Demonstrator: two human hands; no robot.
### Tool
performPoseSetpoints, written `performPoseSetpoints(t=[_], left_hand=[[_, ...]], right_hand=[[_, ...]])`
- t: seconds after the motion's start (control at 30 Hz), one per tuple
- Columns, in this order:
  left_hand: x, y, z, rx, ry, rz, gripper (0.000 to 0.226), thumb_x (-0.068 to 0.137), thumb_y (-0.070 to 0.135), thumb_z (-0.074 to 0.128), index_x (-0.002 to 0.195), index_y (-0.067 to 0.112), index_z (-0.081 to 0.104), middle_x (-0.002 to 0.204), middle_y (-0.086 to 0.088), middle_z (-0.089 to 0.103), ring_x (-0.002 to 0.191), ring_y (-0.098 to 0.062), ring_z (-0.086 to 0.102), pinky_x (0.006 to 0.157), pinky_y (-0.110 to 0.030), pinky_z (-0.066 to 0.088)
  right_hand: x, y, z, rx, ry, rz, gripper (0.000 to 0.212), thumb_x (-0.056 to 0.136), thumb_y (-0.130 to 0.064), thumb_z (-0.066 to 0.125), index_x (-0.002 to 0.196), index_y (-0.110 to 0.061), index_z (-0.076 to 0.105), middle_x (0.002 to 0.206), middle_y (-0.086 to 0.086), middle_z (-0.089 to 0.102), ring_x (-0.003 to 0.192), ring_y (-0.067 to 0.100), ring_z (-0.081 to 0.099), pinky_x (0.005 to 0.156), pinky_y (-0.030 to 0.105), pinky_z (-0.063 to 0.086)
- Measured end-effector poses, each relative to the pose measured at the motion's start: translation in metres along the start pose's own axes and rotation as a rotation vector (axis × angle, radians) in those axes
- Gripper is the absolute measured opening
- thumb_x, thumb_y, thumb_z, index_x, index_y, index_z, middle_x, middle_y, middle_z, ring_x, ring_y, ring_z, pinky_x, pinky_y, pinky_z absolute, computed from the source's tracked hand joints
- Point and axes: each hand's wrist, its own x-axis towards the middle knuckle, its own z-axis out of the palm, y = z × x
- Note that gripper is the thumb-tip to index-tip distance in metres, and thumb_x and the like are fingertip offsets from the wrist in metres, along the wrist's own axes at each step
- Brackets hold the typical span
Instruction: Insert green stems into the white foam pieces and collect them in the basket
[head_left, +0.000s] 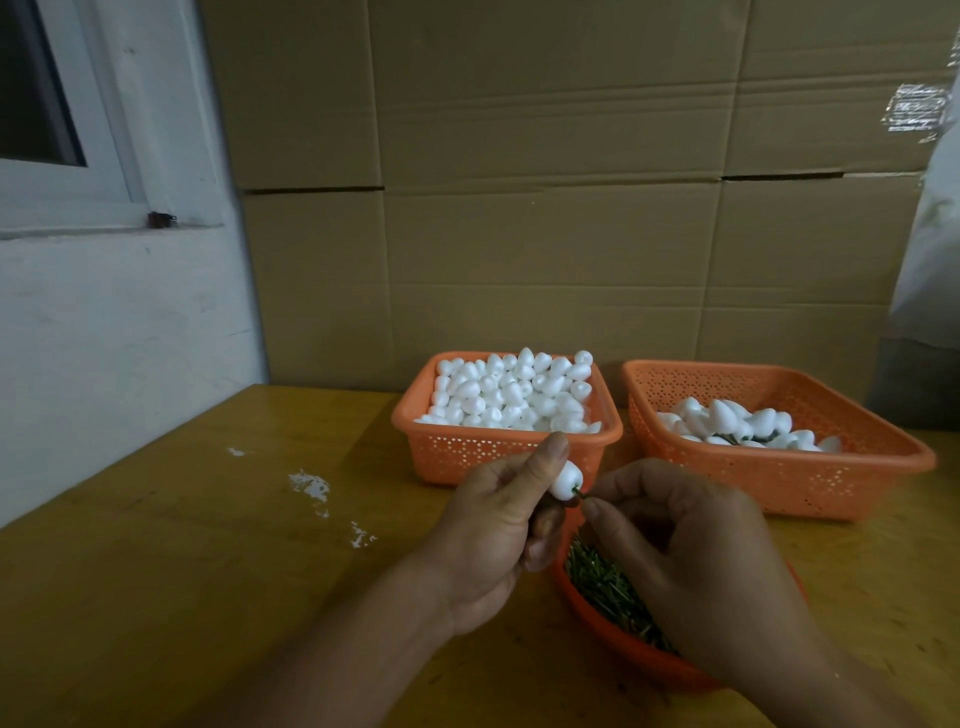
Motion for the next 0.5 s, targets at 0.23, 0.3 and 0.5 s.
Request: performPoseSetpoints(t=[0.23,0.3,0.5], left_hand=[[-0.0007,-0.0018,0.0018,0.046,0.022,0.049,0.041,0.076,0.058,0.065,0.071,0.017,0.064,0.054,-0.001,0.039,0.046,-0.009,0.034,0.044,-0.020,0.027],[-0.0004,-0.0033,0.0025,0.066,0.032,0.074,0.040,0.076,0.057,0.065,0.072,0.018,0.065,0.054,0.000,0.040,0.045,-0.008,0.035,0.042,-0.018,0.029],[-0.0001,-0.0062,0.0029,0.122,0.056,0.144,0.042,0.077,0.059,0.065,0.072,0.017,0.065,0.053,0.000,0.042,0.045,-0.008,0.037,0.042,-0.019,0.030]], right_hand=[[-0.0008,0.0006,0.0012,-0.026,0.015,-0.042,0.008,0.084,-0.028,0.071,0.083,-0.037,0.069,0.072,-0.025,0.070,0.056,0.000,0.066,0.050,0.024,0.050],[-0.0011,0.0012,0.0018,-0.016,0.021,-0.043,0.005,0.084,-0.030,0.069,0.084,-0.035,0.070,0.072,-0.022,0.071,0.055,0.002,0.066,0.050,0.029,0.051],[-0.0016,0.0028,0.0043,-0.031,0.035,-0.024,0.003,0.084,-0.032,0.068,0.084,-0.033,0.070,0.068,-0.017,0.071,0.052,0.005,0.065,0.049,0.028,0.051]])
